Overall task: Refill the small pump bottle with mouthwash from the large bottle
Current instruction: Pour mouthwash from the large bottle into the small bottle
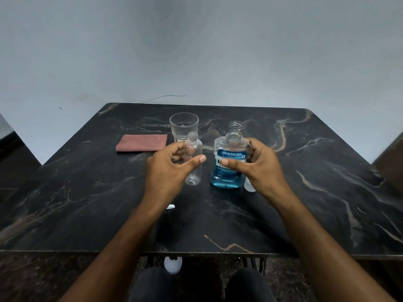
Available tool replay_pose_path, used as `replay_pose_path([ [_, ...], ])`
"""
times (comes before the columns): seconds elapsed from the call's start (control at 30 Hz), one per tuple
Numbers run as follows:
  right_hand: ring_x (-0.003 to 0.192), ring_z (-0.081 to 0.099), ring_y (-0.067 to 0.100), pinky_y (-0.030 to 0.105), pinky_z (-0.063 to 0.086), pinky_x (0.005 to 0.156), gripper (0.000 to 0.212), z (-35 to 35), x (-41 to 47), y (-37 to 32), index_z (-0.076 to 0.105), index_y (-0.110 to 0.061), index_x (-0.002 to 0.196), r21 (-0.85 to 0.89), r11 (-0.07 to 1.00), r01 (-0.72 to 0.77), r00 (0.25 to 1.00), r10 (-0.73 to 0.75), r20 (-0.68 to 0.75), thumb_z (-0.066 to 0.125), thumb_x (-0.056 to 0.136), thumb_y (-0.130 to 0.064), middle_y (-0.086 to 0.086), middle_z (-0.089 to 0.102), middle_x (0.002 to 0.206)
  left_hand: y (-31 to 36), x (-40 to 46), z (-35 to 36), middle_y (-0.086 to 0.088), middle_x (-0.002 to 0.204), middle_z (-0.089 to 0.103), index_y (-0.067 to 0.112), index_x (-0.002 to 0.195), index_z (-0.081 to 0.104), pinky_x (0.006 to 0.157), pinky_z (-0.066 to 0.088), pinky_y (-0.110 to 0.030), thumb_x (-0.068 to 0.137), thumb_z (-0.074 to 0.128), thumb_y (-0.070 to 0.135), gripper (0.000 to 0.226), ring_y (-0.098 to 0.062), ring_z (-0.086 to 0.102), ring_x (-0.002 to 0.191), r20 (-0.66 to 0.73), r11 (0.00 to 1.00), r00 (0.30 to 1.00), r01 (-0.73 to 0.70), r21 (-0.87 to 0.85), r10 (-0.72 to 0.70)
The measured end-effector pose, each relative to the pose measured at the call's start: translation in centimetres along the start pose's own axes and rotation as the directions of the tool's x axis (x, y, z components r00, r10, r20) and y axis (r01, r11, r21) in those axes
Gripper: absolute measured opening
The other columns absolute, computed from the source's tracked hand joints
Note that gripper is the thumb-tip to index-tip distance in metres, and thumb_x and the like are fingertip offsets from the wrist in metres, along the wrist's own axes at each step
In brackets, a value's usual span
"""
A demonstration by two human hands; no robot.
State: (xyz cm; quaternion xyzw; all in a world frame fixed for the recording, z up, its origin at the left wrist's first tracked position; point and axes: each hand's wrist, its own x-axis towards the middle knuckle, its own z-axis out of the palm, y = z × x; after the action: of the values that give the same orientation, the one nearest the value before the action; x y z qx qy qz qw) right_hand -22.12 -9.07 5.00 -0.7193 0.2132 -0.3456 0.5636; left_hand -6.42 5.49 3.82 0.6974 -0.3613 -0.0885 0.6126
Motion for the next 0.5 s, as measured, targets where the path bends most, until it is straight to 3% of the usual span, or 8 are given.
replay_pose_path([
  [0.3, 0.091, 0.073, 0.003, 0.021, 0.060, 0.074, 0.053, 0.1, 0.5, -1.2, 0.068, -0.020, 0.110, -0.201, 0.972, 0.124, 0.988, -0.140, -0.066, 0.087, 0.062, -0.031, -0.009, 0.076, 0.098, -0.1, -0.1, 0.4, 0.009, 0.097, 0.080, 0.026, 0.108, 0.077, 0.085, 0.064, -0.041, 0.070, 0.092, 0.034, 0.041, -0.011, 0.077, 0.092, 0.002, 0.999, 0.999, 0.043, -0.021, -0.043],
  [0.5, 0.090, 0.071, -0.002, 0.014, 0.057, 0.074, 0.066, -0.7, 1.3, -2.7, 0.065, -0.019, 0.121, -0.373, 0.897, 0.237, 0.956, -0.284, -0.077, 0.087, 0.062, -0.037, -0.011, 0.072, 0.107, 0.2, -0.2, 0.8, 0.007, 0.100, 0.080, 0.023, 0.112, 0.077, 0.086, 0.064, -0.038, 0.067, 0.095, 0.033, 0.050, -0.010, 0.077, 0.093, -0.023, 0.996, 0.997, 0.069, -0.052, -0.070],
])
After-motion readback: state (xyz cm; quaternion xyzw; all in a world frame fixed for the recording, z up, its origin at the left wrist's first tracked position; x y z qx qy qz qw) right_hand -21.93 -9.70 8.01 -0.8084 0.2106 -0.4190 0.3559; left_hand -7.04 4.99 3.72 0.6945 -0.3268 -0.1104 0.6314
